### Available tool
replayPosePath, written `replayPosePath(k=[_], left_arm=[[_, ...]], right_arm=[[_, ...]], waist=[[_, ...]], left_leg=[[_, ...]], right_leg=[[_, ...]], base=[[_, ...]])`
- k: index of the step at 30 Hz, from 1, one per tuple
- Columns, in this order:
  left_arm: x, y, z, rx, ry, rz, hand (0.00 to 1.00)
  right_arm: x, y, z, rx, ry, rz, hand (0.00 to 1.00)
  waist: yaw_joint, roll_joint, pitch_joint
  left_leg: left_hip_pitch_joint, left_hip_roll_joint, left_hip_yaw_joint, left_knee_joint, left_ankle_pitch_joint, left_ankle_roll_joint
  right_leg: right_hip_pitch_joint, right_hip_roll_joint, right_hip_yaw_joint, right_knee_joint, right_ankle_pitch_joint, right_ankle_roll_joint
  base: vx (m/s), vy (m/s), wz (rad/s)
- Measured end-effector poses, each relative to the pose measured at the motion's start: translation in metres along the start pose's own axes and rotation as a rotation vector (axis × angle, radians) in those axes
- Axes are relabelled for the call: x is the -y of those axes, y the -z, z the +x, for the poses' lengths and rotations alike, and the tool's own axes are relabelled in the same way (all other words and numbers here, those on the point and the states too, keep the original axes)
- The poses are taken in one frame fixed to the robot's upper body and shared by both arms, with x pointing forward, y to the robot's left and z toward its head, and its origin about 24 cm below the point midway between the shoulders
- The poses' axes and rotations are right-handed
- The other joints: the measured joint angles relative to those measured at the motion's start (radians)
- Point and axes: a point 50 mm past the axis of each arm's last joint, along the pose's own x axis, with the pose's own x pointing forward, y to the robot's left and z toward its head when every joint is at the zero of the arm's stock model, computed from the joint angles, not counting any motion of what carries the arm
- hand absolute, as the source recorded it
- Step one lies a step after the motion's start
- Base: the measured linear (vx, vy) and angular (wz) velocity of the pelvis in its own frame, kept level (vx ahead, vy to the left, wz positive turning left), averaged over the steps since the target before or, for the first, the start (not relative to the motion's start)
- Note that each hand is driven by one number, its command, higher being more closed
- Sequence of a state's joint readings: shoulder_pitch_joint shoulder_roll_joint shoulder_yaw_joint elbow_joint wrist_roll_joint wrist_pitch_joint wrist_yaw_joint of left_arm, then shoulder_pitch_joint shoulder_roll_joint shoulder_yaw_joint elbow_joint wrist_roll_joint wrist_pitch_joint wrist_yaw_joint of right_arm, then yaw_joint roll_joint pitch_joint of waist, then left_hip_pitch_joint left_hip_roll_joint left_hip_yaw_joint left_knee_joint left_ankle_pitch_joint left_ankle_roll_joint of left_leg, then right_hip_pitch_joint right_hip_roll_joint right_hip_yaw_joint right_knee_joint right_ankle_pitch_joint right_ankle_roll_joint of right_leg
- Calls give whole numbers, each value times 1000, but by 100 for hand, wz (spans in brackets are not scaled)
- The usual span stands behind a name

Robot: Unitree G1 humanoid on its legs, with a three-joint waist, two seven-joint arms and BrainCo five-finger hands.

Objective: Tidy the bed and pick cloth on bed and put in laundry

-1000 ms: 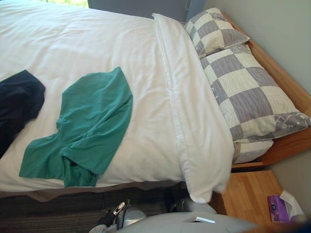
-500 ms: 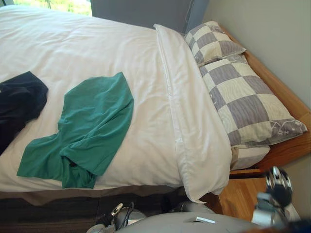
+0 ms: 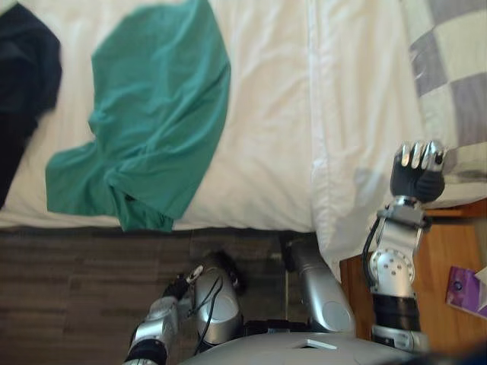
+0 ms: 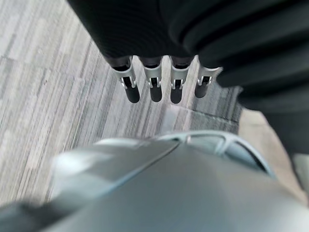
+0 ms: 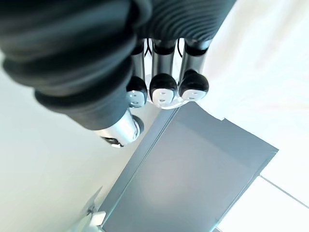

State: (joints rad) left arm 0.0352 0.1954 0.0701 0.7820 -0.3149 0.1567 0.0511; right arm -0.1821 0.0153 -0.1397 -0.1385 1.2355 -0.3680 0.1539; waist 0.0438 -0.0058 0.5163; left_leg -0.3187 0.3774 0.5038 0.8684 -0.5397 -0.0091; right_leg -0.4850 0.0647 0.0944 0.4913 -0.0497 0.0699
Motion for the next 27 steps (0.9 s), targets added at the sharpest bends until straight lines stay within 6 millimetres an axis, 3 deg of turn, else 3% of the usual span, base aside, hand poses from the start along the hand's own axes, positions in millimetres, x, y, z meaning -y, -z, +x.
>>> replayPosePath(k=[4,9,12,16,19,21,24,25,27], left_arm=[[5,-12,3,69,12,-27,0],[6,-19,4,150,0,-115,0],[2,-17,4,165,-20,-154,0],[0,-14,4,178,-47,-231,0],[1,-8,3,174,-64,-327,0],[1,-1,3,160,-72,-388,0],[4,7,2,141,-66,-439,0],[7,8,2,137,-52,-442,0],[19,11,2,120,-19,-462,0]], right_arm=[[0,5,8,6,39,17,100],[35,-12,3,107,157,40,100],[41,-21,0,165,111,87,100],[67,-35,-21,219,145,82,100],[116,-56,-70,266,408,38,100],[147,-73,-132,274,661,-14,100],[158,-98,-192,283,855,-93,100],[158,-104,-203,276,882,-120,0],[156,-121,-240,211,990,-227,0]], waist=[[-1,18,18],[-6,21,25],[-33,24,29],[-45,24,28],[-50,24,28],[-68,32,27],[-101,45,23],[-107,45,22],[-109,44,-26]], left_leg=[[-100,-14,-21,42,3,16],[-193,-47,-39,98,-4,42],[-226,-48,-43,132,-23,51],[-217,-48,-35,151,-35,51],[-175,-48,-1,149,-42,51],[-123,-44,26,143,-52,46],[-20,-20,46,109,-56,39],[9,-18,53,93,-52,38],[71,-18,73,29,-31,29]], right_leg=[[-108,-10,2,64,-11,5],[-234,-32,23,184,-62,10],[-279,-32,32,236,-77,11],[-284,-30,43,267,-84,10],[-269,-29,66,276,-83,11],[-237,-19,86,271,-84,11],[-127,5,90,198,-63,7],[-96,5,87,176,-52,11],[-19,4,81,82,-12,10]], base=[[-49,19,7],[-19,12,8],[-39,12,-1],[-46,11,-5],[-22,24,-24],[-2,43,-37],[25,41,-34],[23,39,-20],[26,46,-13]])
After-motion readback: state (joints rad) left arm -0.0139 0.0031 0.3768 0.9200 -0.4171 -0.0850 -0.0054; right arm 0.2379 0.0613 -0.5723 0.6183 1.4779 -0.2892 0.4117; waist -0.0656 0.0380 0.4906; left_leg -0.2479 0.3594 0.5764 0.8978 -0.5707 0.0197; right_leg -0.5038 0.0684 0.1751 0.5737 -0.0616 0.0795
